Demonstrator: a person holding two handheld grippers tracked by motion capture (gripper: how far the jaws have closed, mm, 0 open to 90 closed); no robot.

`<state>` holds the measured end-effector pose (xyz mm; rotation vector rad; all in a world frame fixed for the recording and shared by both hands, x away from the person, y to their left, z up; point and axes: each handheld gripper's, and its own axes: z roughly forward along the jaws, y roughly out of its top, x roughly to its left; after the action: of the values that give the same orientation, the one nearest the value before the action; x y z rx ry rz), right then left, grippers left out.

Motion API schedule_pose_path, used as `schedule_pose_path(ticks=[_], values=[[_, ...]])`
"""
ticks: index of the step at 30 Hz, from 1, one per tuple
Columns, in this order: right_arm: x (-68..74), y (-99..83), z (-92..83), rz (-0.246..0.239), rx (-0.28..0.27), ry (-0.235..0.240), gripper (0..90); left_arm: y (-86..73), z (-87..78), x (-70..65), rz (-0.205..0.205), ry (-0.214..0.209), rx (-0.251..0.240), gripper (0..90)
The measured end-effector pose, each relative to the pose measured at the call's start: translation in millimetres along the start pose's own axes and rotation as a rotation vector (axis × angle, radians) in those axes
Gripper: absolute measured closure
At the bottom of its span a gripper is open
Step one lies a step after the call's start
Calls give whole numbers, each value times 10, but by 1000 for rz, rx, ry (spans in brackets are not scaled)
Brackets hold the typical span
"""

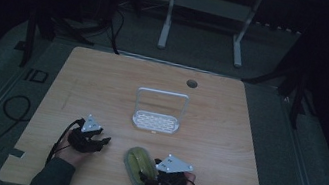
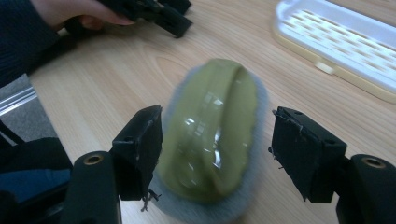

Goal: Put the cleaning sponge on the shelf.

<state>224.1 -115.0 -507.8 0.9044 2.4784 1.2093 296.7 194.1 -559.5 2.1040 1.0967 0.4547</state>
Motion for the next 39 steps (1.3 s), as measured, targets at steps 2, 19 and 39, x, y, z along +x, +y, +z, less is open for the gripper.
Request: schedule_pose_path(ticks=[2,19,39], values=[[34,28,42,-13,8,-1,331,0,0,0,0,0,0,498],[-66,-23,159,-23,85,-27,556,-2,1,1,1,0,-2,497],[-604,-240,-277,15,156,-155,639,-4,1,2,0,-1,-4,496]])
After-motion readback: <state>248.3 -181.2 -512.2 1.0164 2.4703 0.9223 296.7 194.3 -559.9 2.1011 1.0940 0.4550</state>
